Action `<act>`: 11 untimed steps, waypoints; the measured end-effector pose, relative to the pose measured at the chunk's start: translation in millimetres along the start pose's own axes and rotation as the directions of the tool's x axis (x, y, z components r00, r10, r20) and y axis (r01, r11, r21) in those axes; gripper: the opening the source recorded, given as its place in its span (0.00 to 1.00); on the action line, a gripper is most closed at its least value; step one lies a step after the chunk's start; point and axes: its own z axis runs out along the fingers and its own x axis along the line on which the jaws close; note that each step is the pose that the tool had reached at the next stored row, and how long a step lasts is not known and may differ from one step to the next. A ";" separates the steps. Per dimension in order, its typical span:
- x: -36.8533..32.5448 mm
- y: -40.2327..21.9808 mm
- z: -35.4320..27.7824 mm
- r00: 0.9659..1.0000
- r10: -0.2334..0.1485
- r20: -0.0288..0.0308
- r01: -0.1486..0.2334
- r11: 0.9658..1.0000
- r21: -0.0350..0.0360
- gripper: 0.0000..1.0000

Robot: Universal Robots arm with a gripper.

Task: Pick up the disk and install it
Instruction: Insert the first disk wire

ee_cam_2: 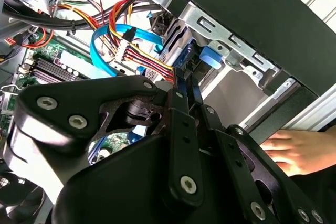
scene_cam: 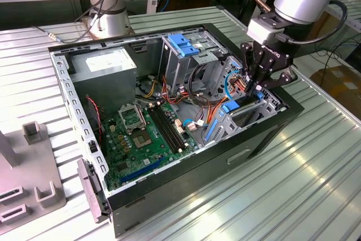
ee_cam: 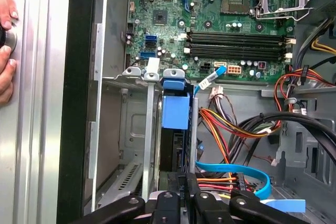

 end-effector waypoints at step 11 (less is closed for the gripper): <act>0.7 0.0 2.2 1.000 0.000 0.000 0.000 1.000 0.000 0.17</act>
